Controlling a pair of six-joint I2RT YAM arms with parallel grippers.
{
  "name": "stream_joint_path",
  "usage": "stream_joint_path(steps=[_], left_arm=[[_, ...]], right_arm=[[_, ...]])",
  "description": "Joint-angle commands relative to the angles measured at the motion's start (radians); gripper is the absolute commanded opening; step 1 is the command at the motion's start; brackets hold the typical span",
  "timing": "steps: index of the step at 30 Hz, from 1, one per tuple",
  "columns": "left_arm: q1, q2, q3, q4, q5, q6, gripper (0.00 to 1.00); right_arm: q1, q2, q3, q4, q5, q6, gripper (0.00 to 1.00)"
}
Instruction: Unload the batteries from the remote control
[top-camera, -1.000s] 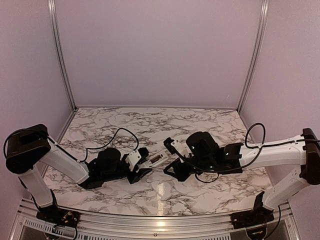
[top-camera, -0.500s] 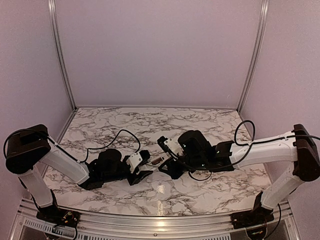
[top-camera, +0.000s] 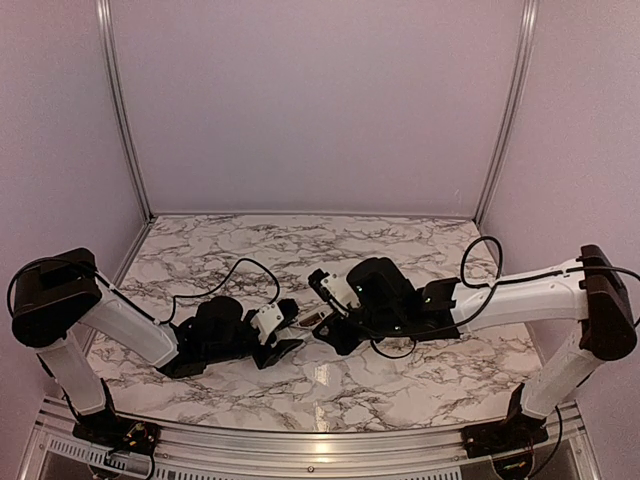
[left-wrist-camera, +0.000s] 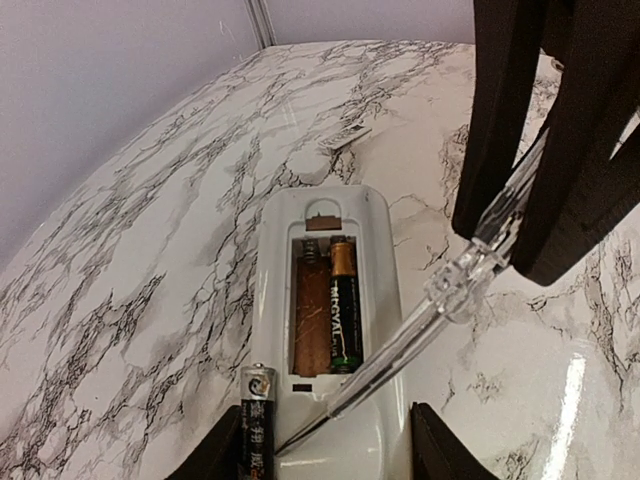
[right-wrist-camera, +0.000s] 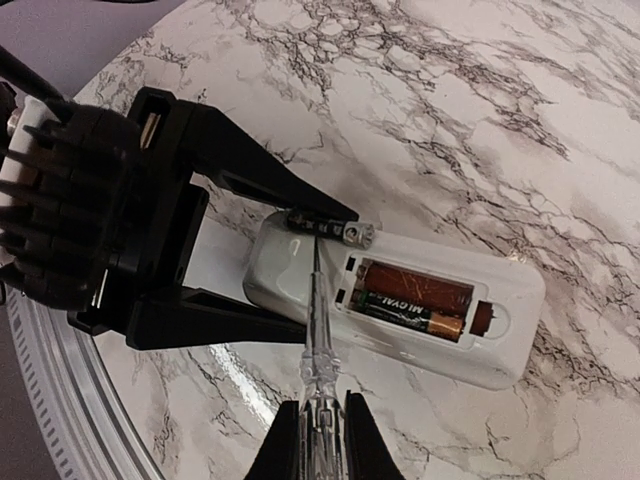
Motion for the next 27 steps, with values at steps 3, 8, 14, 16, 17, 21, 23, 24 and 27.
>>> stream_joint_path(steps=[3,8,14,16,17,21,23,24,27], left_arm=[[-0.017,0.003,0.013,0.010,0.055,0.022,0.00],[-0.017,0.000,0.014,0.005,0.057,0.021,0.00],[-0.018,0.001,0.015,0.003,0.062,0.019,0.00],[-0.017,0.002,0.016,0.002,0.060,0.019,0.00],[-0.018,0.001,0.016,0.001,0.061,0.020,0.00],[-0.018,0.007,0.021,-0.005,0.056,0.020,0.00],[-0.018,0.012,0.025,-0.009,0.053,0.020,0.00],[-0.018,0.015,0.027,-0.010,0.051,0.020,0.00],[-0.018,0.023,0.033,-0.014,0.049,0.022,0.00]], right_arm=[[-0.046,0.007,0.066,-0.024,0.135,0.004,0.00],[-0.053,-0.009,0.079,-0.045,0.148,0.004,0.00],[-0.059,-0.030,0.093,-0.084,0.187,0.006,0.00],[-0.062,-0.034,0.104,-0.107,0.210,0.004,0.00],[-0.062,-0.036,0.111,-0.120,0.220,0.002,0.00],[-0.062,-0.040,0.134,-0.154,0.244,-0.005,0.00],[-0.063,-0.041,0.140,-0.173,0.258,-0.005,0.00],[-0.063,-0.043,0.139,-0.175,0.261,-0.007,0.00],[-0.065,-0.046,0.133,-0.171,0.247,-0.007,0.00]])
